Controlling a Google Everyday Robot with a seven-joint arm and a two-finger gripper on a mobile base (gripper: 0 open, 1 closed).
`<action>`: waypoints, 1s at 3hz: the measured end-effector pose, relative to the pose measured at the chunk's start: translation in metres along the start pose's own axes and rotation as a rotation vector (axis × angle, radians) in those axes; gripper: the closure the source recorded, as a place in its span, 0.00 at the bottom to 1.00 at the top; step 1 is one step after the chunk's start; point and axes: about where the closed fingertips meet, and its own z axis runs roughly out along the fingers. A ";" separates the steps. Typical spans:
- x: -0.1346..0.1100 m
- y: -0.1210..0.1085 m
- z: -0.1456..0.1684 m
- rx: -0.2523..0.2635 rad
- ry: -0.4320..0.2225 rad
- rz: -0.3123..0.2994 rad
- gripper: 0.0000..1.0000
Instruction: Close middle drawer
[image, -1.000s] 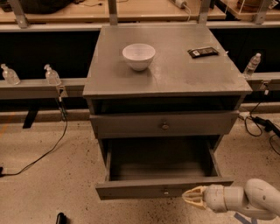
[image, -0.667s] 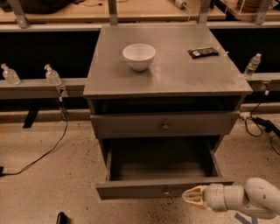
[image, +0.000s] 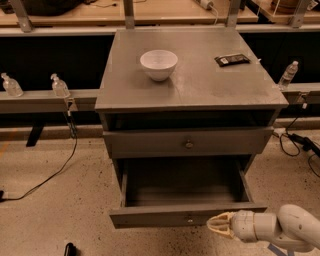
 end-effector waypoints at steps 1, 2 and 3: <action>0.011 0.006 0.022 0.096 0.037 -0.162 1.00; 0.028 -0.012 0.032 0.216 0.098 -0.268 1.00; 0.037 -0.029 0.029 0.311 0.140 -0.319 1.00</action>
Offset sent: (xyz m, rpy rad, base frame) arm 0.0429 -0.0087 -0.0562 -0.3084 -0.4694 -0.1231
